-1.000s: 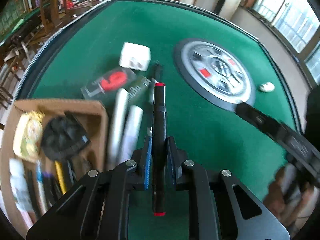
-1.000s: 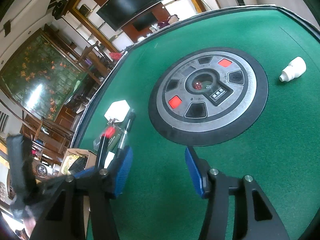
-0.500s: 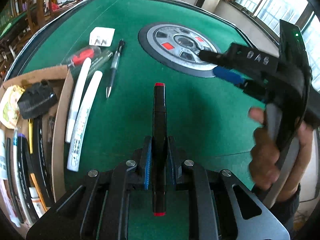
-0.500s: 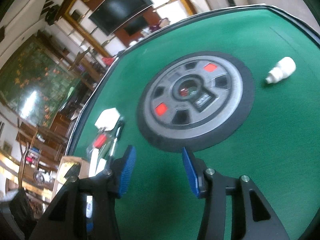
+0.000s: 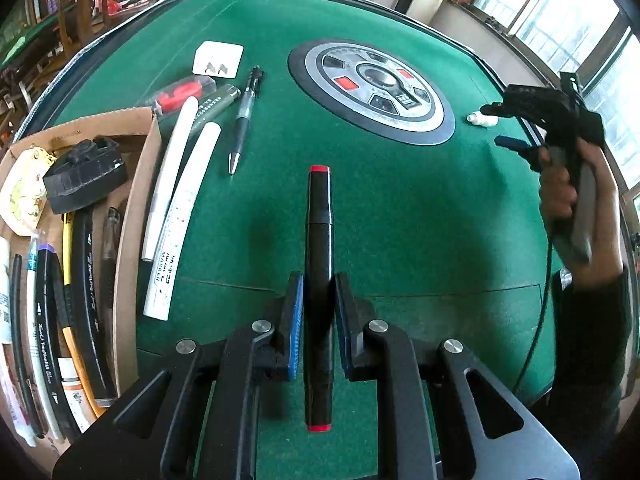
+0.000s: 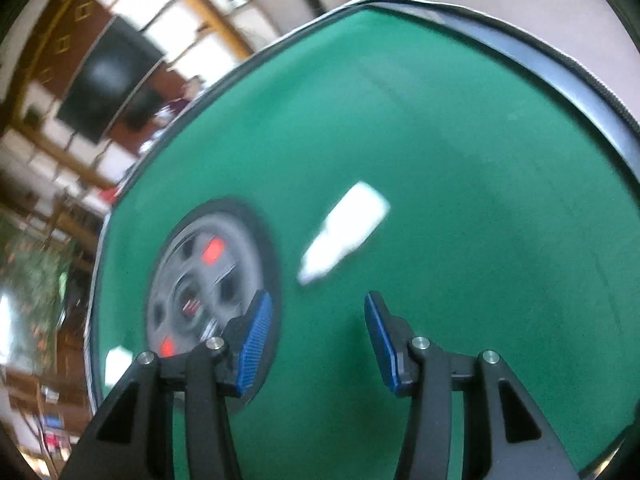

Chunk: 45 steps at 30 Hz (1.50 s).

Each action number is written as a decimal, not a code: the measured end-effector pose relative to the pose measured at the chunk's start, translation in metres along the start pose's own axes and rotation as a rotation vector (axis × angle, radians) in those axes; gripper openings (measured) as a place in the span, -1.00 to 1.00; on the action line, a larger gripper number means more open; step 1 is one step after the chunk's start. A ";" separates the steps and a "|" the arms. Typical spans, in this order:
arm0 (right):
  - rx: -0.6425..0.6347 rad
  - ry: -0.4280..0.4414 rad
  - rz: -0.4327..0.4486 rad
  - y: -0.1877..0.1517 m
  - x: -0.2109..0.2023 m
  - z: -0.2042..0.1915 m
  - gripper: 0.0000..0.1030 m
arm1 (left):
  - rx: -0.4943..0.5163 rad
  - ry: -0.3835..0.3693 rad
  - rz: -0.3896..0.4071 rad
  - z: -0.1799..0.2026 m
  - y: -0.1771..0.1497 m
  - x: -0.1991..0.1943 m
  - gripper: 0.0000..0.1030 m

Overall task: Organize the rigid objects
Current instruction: 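Grasp the small white bottle with the right gripper while the left holds the marker, then carry the marker and white bottle into the cardboard tray and open both grippers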

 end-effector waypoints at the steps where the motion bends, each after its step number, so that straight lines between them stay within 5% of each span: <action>1: 0.013 -0.023 0.004 0.006 0.003 0.003 -0.05 | 0.002 -0.003 0.000 -0.001 -0.002 -0.001 -0.72; 12: -0.011 -0.171 0.056 0.022 0.022 -0.010 -0.06 | -0.009 -0.014 -0.030 -0.011 -0.004 0.009 -0.72; 14: -0.045 -0.226 0.069 0.021 0.023 -0.013 -0.22 | -0.011 -0.014 -0.031 -0.010 -0.005 0.009 -0.72; 22: -0.065 -0.184 0.065 -0.004 0.006 -0.004 -0.51 | -0.004 -0.006 -0.028 -0.005 -0.013 0.007 -0.72; 32: -0.236 0.093 -0.030 -0.103 -0.020 -0.041 -0.52 | 0.014 0.079 -0.016 -0.001 -0.021 0.009 -0.72; 39: -0.370 0.179 -0.079 -0.129 -0.015 -0.060 -0.52 | -0.013 0.098 0.005 -0.007 -0.017 0.013 -0.72; 45: -0.404 0.271 -0.062 -0.137 -0.034 -0.074 -0.52 | -0.073 0.030 0.010 -0.014 -0.018 0.000 -0.72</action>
Point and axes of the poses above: each gripper's, at about its wrist camera, not at the fingertips, and x roughly the way its jaws point, z to its right, y to its top, the point moved 4 cm from there along x, roughly the way its jaws point, and after that the axes turned 2 degrees about x, right-handed, at the moved point
